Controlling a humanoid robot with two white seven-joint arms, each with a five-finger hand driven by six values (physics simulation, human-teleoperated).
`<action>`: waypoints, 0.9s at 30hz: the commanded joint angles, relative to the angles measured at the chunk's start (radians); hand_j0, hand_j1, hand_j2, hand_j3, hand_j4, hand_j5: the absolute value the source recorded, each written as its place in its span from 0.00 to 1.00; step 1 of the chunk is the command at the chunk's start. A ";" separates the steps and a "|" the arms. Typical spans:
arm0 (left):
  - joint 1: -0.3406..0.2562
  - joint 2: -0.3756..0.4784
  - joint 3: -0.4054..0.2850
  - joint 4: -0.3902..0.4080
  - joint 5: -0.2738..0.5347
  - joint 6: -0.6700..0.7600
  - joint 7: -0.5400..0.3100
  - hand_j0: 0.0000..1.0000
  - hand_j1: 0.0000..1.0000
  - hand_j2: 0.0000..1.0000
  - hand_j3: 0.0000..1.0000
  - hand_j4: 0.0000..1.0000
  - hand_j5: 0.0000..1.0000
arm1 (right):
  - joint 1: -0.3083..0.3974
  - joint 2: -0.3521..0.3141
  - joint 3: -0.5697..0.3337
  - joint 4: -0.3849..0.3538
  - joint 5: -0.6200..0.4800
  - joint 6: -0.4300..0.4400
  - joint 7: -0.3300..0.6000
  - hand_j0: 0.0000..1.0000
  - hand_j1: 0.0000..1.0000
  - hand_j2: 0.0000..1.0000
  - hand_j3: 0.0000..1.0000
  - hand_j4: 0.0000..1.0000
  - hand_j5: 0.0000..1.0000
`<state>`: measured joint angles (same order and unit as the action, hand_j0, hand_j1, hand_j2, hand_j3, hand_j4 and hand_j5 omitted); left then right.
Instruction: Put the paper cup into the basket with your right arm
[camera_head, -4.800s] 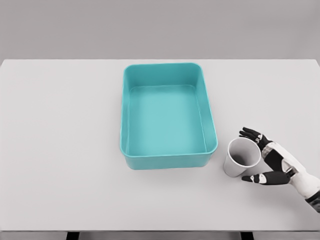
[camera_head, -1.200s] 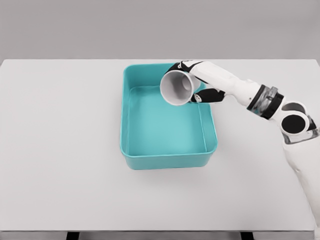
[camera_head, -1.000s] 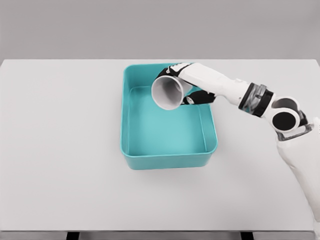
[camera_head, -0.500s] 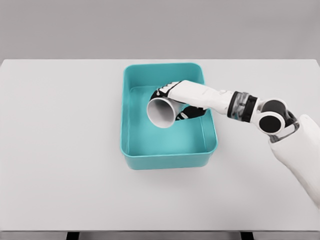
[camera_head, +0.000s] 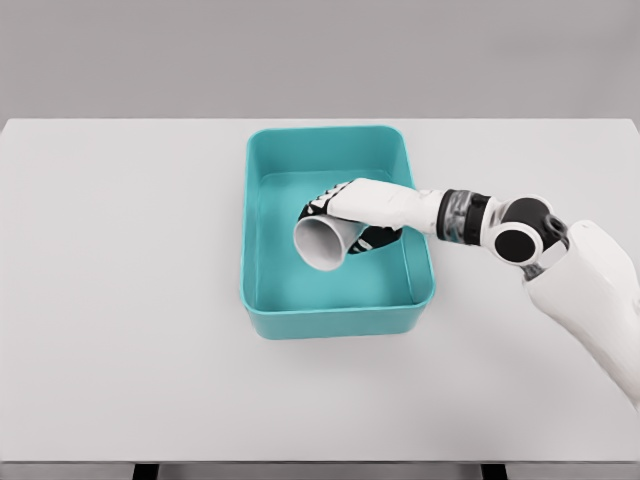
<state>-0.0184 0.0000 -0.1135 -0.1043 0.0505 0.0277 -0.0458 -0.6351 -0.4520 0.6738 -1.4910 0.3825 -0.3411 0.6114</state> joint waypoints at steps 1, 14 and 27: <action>0.000 0.000 0.000 0.000 0.000 0.000 0.000 1.00 1.00 1.00 1.00 1.00 1.00 | 0.000 0.000 0.003 0.000 0.004 0.007 -0.001 0.77 0.77 0.77 0.77 0.77 0.77; 0.000 0.000 0.000 0.000 0.000 0.000 0.000 1.00 1.00 1.00 1.00 1.00 1.00 | -0.020 0.000 0.001 -0.006 0.004 0.021 -0.001 0.80 0.80 0.80 0.80 0.80 0.80; 0.000 0.000 0.000 0.000 0.000 0.000 0.000 1.00 1.00 1.00 1.00 1.00 1.00 | -0.003 -0.039 -0.158 -0.155 -0.068 0.085 -0.001 0.98 0.98 0.98 0.98 0.98 0.98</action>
<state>-0.0184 0.0000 -0.1135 -0.1043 0.0505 0.0277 -0.0458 -0.6320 -0.4819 0.5772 -1.6017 0.3478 -0.2797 0.6114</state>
